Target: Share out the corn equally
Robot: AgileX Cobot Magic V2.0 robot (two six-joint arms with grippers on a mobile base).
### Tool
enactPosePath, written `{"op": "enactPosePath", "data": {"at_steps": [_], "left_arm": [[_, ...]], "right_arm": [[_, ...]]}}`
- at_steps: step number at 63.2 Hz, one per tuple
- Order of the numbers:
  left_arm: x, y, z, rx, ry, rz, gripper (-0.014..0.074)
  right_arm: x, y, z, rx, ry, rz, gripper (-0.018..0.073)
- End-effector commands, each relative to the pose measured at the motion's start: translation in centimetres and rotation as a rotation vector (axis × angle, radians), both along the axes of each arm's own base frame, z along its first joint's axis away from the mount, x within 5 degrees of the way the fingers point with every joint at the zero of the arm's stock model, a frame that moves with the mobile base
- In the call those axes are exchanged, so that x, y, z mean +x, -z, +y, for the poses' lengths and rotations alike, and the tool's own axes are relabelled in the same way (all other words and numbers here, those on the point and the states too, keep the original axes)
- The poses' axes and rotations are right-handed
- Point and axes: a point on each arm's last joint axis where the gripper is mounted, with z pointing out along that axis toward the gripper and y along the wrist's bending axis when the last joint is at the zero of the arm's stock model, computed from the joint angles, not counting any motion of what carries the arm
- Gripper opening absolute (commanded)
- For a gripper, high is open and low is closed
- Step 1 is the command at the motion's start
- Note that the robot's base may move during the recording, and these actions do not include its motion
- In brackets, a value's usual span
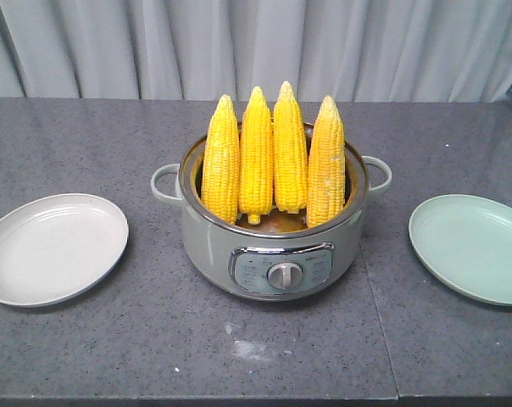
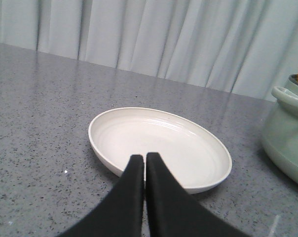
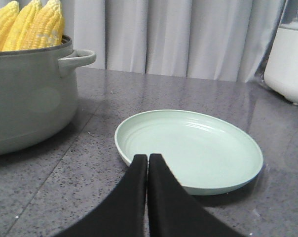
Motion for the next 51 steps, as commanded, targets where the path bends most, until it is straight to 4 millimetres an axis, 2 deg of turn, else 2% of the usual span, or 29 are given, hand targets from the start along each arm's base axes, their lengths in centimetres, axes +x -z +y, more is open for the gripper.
{"op": "enactPosePath", "data": {"at_steps": [1,10,17,25,38,43,51], "left_arm": [[-0.2,-1.6,0.0,-0.004,0.000,-0.119,-0.0006],[-0.2,-2.1,0.0,-0.081,0.001,-0.179,-0.0006],[-0.3,-2.4,0.1,-0.264,0.003,-0.219,-0.0006],[-0.3,-2.5,0.1,-0.354,0.002,-0.226,-0.0006],[-0.4,-3.1,0.2,-0.443,0.001,-0.269,-0.0006],[-0.7,-4.3,0.3,-0.490,0.008,-0.306,-0.0006],[-1.7,-7.7,0.1,-0.483,0.043,-0.383,-0.0006]], "right_arm": [[0.0,-0.3,0.0,-0.099,-0.005,-0.093,-0.0006],[0.0,-1.0,0.1,0.013,-0.011,-0.163,-0.0006],[-0.1,-1.9,0.0,0.264,-0.015,-0.246,-0.0006],[-0.3,-2.5,-0.4,0.535,-0.011,-0.313,-0.0006],[-0.4,-2.9,-1.0,0.761,0.013,-0.354,-0.0006],[-0.6,-3.8,-0.8,0.782,-0.007,-0.344,-0.0006],[-1.3,-7.5,-0.2,0.694,-0.068,-0.322,-0.0004]]}}
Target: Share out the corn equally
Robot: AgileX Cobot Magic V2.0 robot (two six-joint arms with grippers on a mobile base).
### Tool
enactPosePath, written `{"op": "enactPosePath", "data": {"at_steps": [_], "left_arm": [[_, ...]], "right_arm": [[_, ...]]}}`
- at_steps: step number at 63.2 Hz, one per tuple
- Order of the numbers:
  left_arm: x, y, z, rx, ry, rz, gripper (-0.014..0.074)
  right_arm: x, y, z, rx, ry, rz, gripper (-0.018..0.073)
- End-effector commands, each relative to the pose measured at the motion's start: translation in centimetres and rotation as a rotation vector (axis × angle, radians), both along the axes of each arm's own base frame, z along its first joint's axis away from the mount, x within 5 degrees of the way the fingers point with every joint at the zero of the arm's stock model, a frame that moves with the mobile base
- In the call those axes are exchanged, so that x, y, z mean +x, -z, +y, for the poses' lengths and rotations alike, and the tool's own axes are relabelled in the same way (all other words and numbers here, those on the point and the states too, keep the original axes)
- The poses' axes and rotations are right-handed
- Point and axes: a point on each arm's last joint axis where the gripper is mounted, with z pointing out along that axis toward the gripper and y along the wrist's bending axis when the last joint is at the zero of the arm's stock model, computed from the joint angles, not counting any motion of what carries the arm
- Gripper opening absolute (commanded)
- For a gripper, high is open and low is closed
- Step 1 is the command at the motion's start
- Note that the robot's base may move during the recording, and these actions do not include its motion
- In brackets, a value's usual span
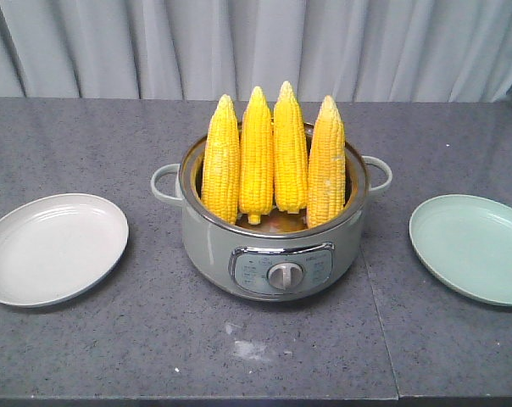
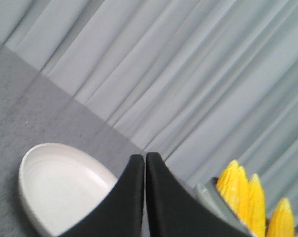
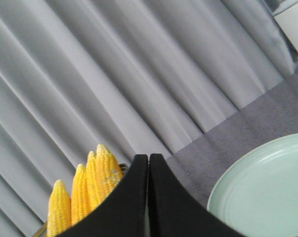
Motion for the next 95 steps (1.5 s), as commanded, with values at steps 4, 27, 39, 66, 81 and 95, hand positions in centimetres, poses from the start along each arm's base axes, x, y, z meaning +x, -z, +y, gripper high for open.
{"op": "enactPosePath", "data": {"at_steps": [4,27,39,66,81,95], "left_arm": [[-1.9,-5.4,-0.1,0.035,-0.006,-0.176,-0.0003],[-2.1,-12.0,-1.6,0.339,0.120,0.019,0.0147],[0.0,-13.4,-2.0,0.389,0.210,0.190,0.0405],[5.7,-14.3,-3.0,0.327,0.360,0.240,0.0514],[10.9,-19.7,-3.0,0.455,0.369,0.176,0.0514],[15.5,-20.8,-3.2,0.514,0.425,0.226,0.0514]], "right_arm": [[-1.2,-5.6,0.4,-0.156,-0.018,-0.058,-0.0001],[-0.7,-9.9,1.0,-0.420,-0.045,0.046,0.0331],[-0.8,-10.3,0.9,-0.447,-0.016,0.007,0.0566],[4.3,-15.2,1.5,-0.548,-0.092,0.171,0.0578],[14.6,-21.1,4.2,-0.620,-0.384,0.283,0.0578],[25.2,-20.9,6.4,-0.596,-0.642,0.395,0.0578]]}}
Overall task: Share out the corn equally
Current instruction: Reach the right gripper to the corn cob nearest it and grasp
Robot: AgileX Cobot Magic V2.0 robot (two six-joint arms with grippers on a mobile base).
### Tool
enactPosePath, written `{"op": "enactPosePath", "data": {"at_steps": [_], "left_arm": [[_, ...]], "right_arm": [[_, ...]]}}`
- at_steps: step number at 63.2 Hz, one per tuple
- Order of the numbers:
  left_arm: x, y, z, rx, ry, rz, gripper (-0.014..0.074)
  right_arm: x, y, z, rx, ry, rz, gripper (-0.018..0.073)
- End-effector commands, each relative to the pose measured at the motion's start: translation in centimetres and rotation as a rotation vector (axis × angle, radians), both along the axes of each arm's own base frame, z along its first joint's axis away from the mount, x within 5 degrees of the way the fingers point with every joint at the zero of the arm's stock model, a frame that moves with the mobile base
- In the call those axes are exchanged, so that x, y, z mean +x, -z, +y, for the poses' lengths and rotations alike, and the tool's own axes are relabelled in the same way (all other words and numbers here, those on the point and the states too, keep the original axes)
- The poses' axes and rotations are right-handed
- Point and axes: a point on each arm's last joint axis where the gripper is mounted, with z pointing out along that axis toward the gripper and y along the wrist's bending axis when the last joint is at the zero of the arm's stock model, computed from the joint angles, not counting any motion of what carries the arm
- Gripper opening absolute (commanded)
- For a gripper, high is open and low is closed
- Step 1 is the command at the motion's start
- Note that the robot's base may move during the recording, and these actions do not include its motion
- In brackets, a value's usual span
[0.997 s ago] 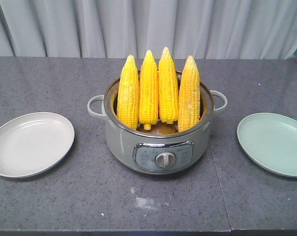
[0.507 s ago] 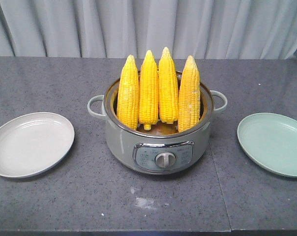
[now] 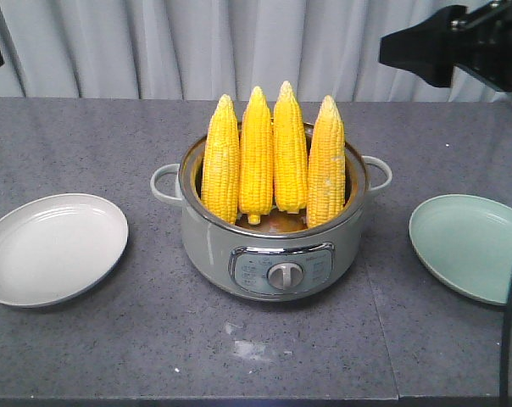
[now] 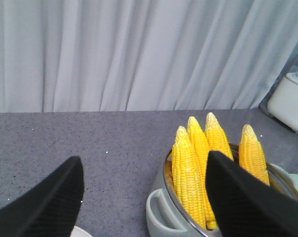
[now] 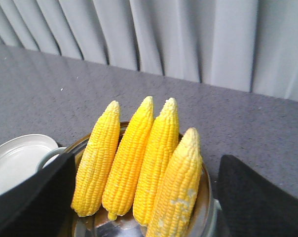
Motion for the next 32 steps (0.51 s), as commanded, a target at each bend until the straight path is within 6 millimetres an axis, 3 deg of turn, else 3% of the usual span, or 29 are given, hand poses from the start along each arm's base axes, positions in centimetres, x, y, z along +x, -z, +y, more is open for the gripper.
{"op": "enactPosePath", "data": {"at_steps": [1,7,13,19,32], "left_arm": [[1.1,-1.0,0.0,-0.027,-0.002,-0.026,0.0514],[2.0,-0.2,-0.1,-0.026,0.013,0.019,0.0514],[2.2,0.0,-0.1,-0.025,0.019,0.034,0.0514],[2.2,0.0,-0.1,-0.025,0.018,0.033,0.0514],[2.3,0.1,-0.1,-0.026,0.018,0.035,0.0514]], "right_arm": [[3.0,-0.8,0.6,0.038,-0.042,0.003,0.0578],[6.7,0.4,1.5,0.029,-0.101,0.066,0.0578],[9.0,1.8,2.9,-0.022,-0.141,0.104,0.0578],[10.1,2.2,3.6,-0.063,-0.108,0.118,0.0578],[10.9,2.5,2.9,-0.102,-0.022,0.088,0.0578]]}}
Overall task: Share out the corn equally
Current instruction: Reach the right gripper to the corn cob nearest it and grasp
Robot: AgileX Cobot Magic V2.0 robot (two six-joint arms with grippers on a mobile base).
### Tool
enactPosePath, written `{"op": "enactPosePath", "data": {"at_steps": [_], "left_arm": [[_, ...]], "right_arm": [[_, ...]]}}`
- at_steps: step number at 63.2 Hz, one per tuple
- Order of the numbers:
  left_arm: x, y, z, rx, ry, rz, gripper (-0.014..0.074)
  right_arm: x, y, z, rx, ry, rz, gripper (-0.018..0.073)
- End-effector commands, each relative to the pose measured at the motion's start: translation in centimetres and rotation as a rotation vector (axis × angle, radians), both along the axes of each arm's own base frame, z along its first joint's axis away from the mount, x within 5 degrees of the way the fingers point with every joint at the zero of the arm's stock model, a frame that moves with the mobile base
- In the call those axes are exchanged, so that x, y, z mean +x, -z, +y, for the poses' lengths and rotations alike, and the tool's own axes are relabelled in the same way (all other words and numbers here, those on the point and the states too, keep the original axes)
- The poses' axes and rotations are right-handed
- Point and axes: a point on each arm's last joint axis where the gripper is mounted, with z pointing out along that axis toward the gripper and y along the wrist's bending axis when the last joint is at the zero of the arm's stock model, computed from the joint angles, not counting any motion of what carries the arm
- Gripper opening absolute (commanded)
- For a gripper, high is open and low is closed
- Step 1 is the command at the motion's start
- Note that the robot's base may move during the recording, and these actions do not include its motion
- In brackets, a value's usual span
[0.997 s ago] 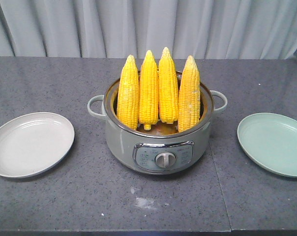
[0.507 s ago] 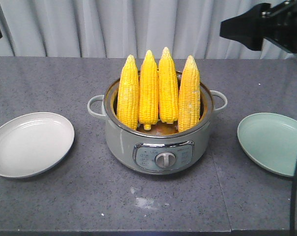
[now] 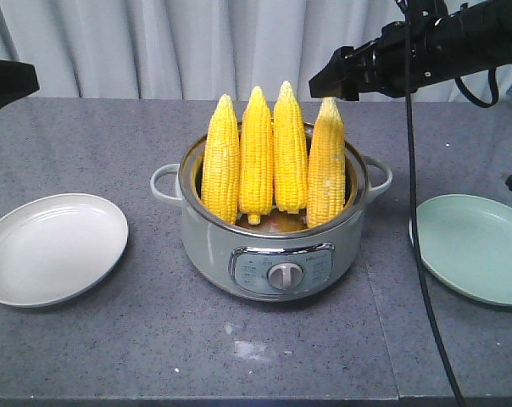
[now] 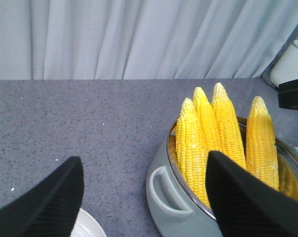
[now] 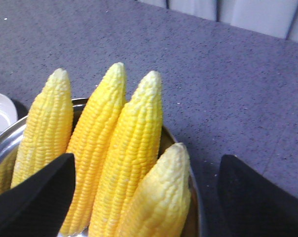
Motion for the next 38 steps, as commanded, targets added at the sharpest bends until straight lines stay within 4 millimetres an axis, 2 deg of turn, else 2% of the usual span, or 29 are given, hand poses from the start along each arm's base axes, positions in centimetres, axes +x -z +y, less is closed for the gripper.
{"op": "enactPosePath", "data": {"at_steps": [1,16,38], "left_arm": [[-0.3,-1.7,0.0,-0.035,-0.021,-0.075,0.0514],[-0.2,-1.6,0.0,-0.034,-0.021,-0.071,0.0514],[-0.2,-1.6,0.0,-0.034,-0.019,-0.070,0.0514]], "right_arm": [[-0.6,-3.1,-0.5,0.025,0.044,-0.116,0.0578],[0.4,-1.0,-0.2,0.011,0.028,-0.046,0.0578],[1.0,0.5,0.0,0.000,0.011,0.009,0.0578]]}}
